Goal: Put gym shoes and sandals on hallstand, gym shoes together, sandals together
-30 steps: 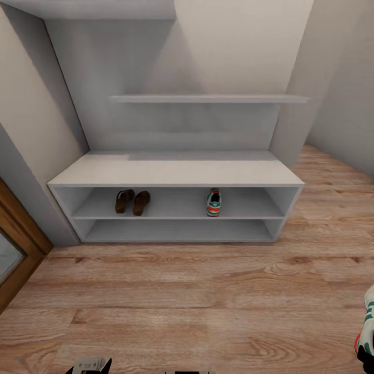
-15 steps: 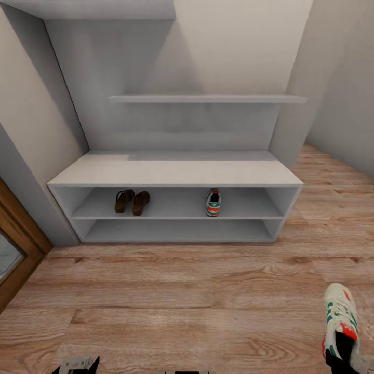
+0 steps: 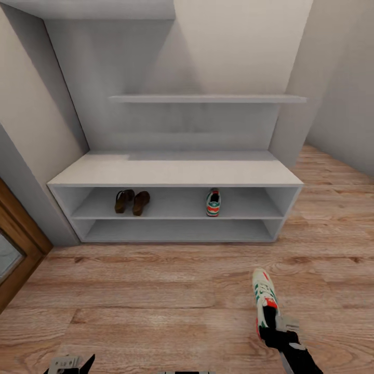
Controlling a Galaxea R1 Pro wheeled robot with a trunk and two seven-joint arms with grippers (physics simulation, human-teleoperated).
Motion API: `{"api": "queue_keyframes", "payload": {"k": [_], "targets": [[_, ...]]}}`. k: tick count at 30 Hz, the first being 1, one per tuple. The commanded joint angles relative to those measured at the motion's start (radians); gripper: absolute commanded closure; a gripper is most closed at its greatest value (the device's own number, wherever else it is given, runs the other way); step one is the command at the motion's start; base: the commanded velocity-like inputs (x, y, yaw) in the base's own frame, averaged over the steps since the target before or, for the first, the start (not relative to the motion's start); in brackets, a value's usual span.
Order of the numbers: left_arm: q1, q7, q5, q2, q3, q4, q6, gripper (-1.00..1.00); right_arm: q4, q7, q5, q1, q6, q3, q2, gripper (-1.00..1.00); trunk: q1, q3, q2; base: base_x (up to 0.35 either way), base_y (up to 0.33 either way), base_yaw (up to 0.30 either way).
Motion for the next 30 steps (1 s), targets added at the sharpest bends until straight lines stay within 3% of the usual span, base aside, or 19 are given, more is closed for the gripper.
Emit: {"api": "queue_keyframes", "payload": {"k": [1, 5, 6, 8, 9, 10, 12, 14, 23, 30], "targets": [[-0.001, -0.013, 0.008, -0.001, 0.002, 0.001, 0.002, -1.0, -0.038, 0.0, 0.01, -0.022, 0.092, 0.001, 0.008, 1.0, 0.0, -0.001, 0.0, 0.0, 0.0, 0.0], [-0.001, -0.018, 0.005, -0.003, -0.001, 0.002, 0.002, -1.0, -0.127, -0.005, 0.011, -0.11, 0.302, 0.005, 0.049, 1.0, 0.0, -0.001, 0.0, 0.0, 0.0, 0.0], [0.0, -0.019, 0.002, -0.003, -0.002, 0.002, 0.001, -1.0, -0.144, -0.05, 0.012, -0.203, 0.387, 0.006, 0.099, 1.0, 0.0, -0.001, 0.0, 0.0, 0.0, 0.0], [0.0, -0.02, 0.001, -0.003, -0.002, 0.003, 0.001, -1.0, -0.147, -0.113, 0.013, -0.258, 0.423, 0.006, 0.146, 1.0, 0.0, -0.001, 0.0, 0.0, 0.0, 0.0], [0.0, -0.021, 0.0, -0.004, -0.002, 0.003, 0.0, -1.0, -0.147, -0.213, 0.012, -0.326, 0.461, 0.007, 0.209, 1.0, 0.0, -0.001, 0.0, 0.0, 0.0, 0.0], [0.0, -0.021, -0.001, -0.004, -0.002, 0.003, 0.0, -1.0, -0.147, -0.226, 0.012, -0.345, 0.466, 0.008, 0.22, 1.0, 0.0, -0.001, 0.0, 0.0, 0.0, 0.0], [0.0, -0.021, -0.001, -0.005, -0.001, 0.003, 0.0, -1.0, -0.143, -0.245, 0.011, -0.407, 0.488, 0.009, 0.225, 1.0, 0.0, -0.001, 0.0, 0.0, 0.0, 0.0], [0.0, -0.022, -0.001, -0.006, -0.002, 0.004, 0.0, -1.0, -0.145, -0.25, 0.007, -0.43, 0.512, 0.009, 0.225, 1.0, 0.0, -0.001, 0.0, 0.0, 0.0, 0.0], [0.0, -0.021, 0.0, -0.007, -0.004, 0.026, -0.001, -1.0, -0.237, -0.262, 0.013, -0.432, 0.517, 0.018, 0.225, 1.0, 0.0, -0.001, 0.0, 0.0, 0.0, 0.0], [0.0, -0.021, -0.001, -0.009, -0.003, 0.027, 0.0, -1.0, -0.235, -0.327, 0.014, -0.432, 0.516, 0.088, 0.225, 1.0, 0.0, -0.001, 0.0, 0.143, -0.011, 0.002]]}}
